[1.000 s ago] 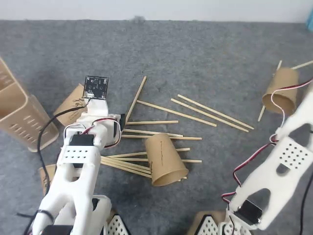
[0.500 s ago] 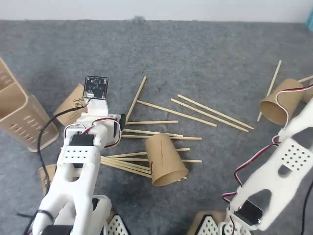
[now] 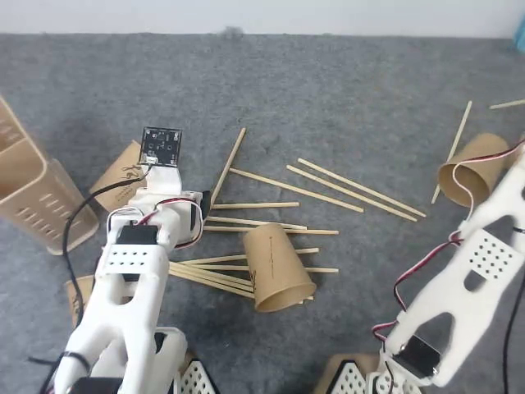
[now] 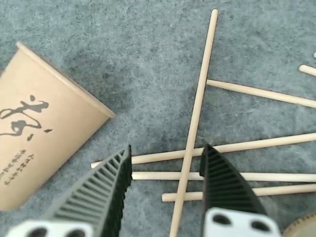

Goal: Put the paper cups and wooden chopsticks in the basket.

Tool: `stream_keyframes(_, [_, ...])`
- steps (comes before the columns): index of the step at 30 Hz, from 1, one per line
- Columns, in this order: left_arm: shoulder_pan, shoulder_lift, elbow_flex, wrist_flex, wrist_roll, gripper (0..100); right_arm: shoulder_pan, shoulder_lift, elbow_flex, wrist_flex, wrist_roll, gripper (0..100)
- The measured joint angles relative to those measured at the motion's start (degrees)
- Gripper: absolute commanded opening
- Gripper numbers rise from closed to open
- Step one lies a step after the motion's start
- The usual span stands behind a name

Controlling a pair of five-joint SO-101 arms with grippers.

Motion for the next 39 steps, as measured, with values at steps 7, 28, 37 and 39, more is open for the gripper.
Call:
stream_keyframes(7, [0.18, 0.0, 0.0, 0.0, 0.0, 21, -4.75, 1.85, -0.09, 6.15, -2.64, 0.6])
stream_keyframes(28, [0.18, 0.0, 0.0, 0.0, 0.0, 21, -20.66, -6.59, 0.0, 40.09, -2.99, 0.6])
stream_keyframes(37, [0.18, 0.0, 0.0, 0.0, -0.09, 21, -12.75, -8.79, 0.0, 25.58, -2.99, 0.6])
stream_keyframes(39, [0.18, 0.0, 0.0, 0.0, -0.09, 21, -10.29, -6.51, 0.0, 18.99, -2.9, 0.6])
